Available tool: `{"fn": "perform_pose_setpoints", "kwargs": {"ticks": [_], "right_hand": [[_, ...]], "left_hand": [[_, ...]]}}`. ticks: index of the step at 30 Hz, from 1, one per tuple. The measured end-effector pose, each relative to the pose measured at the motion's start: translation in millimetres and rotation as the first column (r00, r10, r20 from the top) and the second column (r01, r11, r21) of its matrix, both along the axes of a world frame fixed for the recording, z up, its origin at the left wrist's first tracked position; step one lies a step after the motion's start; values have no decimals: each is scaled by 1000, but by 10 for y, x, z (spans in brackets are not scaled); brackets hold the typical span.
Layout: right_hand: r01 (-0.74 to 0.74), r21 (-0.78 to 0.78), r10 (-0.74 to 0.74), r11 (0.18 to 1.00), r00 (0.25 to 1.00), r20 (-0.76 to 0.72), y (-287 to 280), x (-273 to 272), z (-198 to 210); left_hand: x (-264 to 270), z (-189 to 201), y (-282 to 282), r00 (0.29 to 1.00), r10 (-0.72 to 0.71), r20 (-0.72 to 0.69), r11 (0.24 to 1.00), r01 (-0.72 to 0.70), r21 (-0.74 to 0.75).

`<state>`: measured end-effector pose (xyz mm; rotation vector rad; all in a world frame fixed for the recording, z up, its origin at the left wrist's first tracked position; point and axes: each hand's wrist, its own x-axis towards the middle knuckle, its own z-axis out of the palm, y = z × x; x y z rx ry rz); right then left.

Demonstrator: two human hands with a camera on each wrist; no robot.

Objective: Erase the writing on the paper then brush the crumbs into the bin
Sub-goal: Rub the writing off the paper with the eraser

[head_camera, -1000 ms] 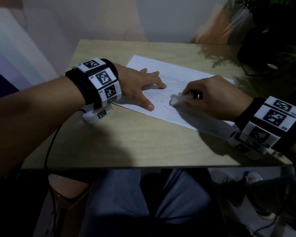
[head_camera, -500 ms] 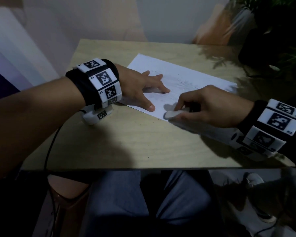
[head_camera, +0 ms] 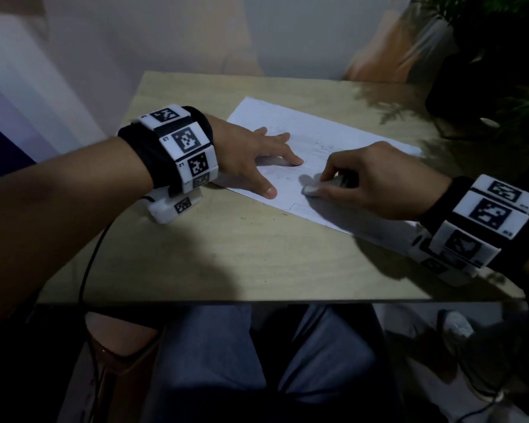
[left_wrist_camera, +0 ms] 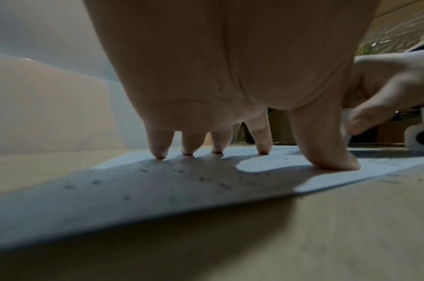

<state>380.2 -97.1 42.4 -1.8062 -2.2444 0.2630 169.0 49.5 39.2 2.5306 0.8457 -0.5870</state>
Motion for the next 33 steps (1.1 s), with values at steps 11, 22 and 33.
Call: {"fn": "perform_pose_setpoints", "kwargs": {"ticks": [11,22,33], "right_hand": [[-51,-14,51,999,998,-30,-22,-25,-17],[-62,-63,58,996,997,-58,-61,-62,6],[-115,-133,100,984,988,-114,-110,-90,14]], "left_hand": [[3,23,-16,1000,8,-6,1000,-8,-11],[1,32,-11,1000,14,-5,999,-14,-36],[11,43,-32,1000,15,-12,1000,-16,-22]]}}
